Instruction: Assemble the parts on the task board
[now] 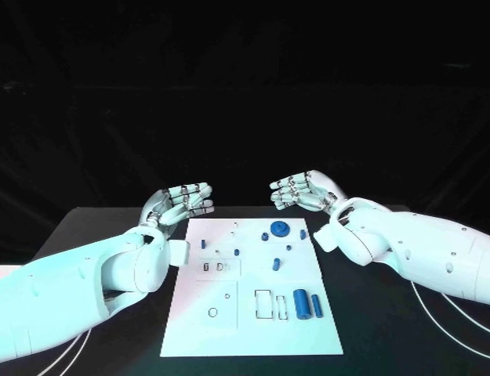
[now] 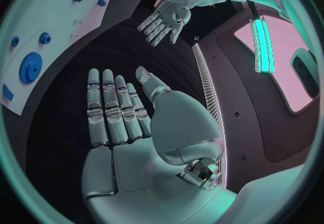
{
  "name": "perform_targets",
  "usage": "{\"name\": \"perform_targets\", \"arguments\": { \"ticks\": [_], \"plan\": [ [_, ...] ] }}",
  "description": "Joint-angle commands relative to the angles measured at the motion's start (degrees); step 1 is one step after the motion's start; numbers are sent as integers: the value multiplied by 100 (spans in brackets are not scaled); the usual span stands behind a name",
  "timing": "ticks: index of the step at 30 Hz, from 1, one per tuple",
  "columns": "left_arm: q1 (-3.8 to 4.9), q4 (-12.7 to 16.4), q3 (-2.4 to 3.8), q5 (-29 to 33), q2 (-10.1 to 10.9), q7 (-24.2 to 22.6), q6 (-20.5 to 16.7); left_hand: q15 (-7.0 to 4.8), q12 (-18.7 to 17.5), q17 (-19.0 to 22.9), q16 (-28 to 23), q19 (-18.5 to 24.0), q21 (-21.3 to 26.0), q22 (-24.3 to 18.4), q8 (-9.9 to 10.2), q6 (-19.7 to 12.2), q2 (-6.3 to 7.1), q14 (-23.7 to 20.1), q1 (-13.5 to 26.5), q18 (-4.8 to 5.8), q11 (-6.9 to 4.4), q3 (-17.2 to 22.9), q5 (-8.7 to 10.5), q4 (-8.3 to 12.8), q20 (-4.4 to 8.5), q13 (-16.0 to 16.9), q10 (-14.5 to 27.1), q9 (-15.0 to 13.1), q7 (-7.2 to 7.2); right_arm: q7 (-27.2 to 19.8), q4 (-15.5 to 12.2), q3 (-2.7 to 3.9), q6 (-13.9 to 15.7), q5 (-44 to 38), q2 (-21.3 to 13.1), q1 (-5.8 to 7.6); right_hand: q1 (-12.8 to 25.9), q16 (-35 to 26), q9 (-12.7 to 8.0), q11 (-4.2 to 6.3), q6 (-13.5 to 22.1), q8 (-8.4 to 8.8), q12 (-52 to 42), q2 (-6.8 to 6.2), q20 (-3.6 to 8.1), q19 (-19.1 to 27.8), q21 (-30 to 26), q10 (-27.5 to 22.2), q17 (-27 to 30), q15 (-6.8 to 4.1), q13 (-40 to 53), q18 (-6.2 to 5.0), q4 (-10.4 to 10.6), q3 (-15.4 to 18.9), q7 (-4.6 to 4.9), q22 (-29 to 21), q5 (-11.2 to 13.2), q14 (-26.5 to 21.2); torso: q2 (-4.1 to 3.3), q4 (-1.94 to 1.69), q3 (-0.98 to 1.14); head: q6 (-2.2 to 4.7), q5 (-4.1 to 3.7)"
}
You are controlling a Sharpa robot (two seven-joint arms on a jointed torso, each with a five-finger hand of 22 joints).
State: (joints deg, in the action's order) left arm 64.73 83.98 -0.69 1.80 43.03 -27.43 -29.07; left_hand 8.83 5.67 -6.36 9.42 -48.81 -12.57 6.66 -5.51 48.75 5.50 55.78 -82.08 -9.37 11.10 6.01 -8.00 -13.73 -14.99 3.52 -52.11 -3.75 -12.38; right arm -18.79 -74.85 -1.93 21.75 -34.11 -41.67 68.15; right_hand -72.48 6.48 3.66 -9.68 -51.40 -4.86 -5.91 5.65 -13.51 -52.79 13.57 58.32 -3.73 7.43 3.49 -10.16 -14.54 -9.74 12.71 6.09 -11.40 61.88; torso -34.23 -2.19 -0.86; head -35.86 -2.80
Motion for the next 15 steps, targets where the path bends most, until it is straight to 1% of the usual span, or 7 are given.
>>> {"name": "perform_targets", "arguments": {
  "ticks": [1,4,6,10,12,13,15],
  "plan": [
    [17,148,16,-21,56,-84,236,-62,-8,-61,32,-392,-84,8,-1,286,-143,347,5,-114,-37,-9,32,187,53,11,-301,-3,-93,244,1,11,129,-982,-8,48,-45,47,16,66,-282,79,117,-97,177,-506,343,301,-43,-136,13,-35,-148,-169,-51,125,46,438,-143,-44,-22,43,-27],
    [24,282,37,-22,126,-64,263,-91,-39,-103,30,-490,-83,-4,29,330,-172,461,20,-114,-53,-26,32,255,79,12,-353,-2,-81,518,13,28,76,-1578,-9,104,-64,113,18,125,-383,86,141,-161,296,-696,567,457,-93,-237,17,-31,-182,-230,-90,235,47,733,-215,-68,-33,74,-51],
    [26,382,54,-22,174,-51,281,-105,-56,-133,32,-546,-87,-8,46,351,-187,527,32,-115,-62,-35,32,287,96,13,-379,-2,-75,778,11,41,20,-2121,-10,135,-110,210,26,184,-482,69,129,-231,395,-886,806,615,-159,-342,27,-26,-192,-248,-133,361,37,1022,-269,-89,-41,79,-72],
    [29,598,78,-22,267,-23,318,-163,-86,-238,55,-739,-132,1,82,420,-226,736,57,-116,-97,-55,33,373,154,17,-467,-3,-50,1357,1,68,-214,-3373,-1,188,-169,450,31,311,-649,54,146,-363,595,-1228,1376,851,-340,-529,28,-29,-186,-247,-227,683,44,1626,-363,-136,-59,116,-128],
    [30,735,87,-21,323,-1,336,-188,-93,-291,61,-842,-171,14,92,456,-244,813,70,-116,-114,-64,33,408,184,20,-515,-5,-37,1641,-18,77,-346,-4007,6,217,-144,599,31,374,-715,54,154,-403,673,-1367,1650,959,-454,-611,29,-31,-169,-242,-275,843,57,1931,-416,-162,-68,126,-155],
    [31,775,89,-21,340,4,341,-194,-95,-305,60,-867,-180,18,94,466,-249,830,74,-116,-118,-67,33,417,191,20,-528,-5,-34,1716,-25,79,-386,-4165,8,224,-130,670,31,400,-739,55,155,-412,701,-1424,1755,1002,-507,-643,31,-33,-162,-245,-293,904,57,2060,-427,-165,-68,129,-159],
    [34,924,97,-20,399,25,359,-201,-98,-322,56,-893,-190,21,98,478,-254,847,77,-115,-123,-70,34,430,199,21,-543,-5,-32,1966,-50,87,-525,-4685,16,247,-77,786,25,429,-769,73,187,-451,752,-1488,1977,1053,-623,-694,26,-24,-149,-255,-324,1040,51,2253,-484,-190,-76,164,-182]
  ]
}}
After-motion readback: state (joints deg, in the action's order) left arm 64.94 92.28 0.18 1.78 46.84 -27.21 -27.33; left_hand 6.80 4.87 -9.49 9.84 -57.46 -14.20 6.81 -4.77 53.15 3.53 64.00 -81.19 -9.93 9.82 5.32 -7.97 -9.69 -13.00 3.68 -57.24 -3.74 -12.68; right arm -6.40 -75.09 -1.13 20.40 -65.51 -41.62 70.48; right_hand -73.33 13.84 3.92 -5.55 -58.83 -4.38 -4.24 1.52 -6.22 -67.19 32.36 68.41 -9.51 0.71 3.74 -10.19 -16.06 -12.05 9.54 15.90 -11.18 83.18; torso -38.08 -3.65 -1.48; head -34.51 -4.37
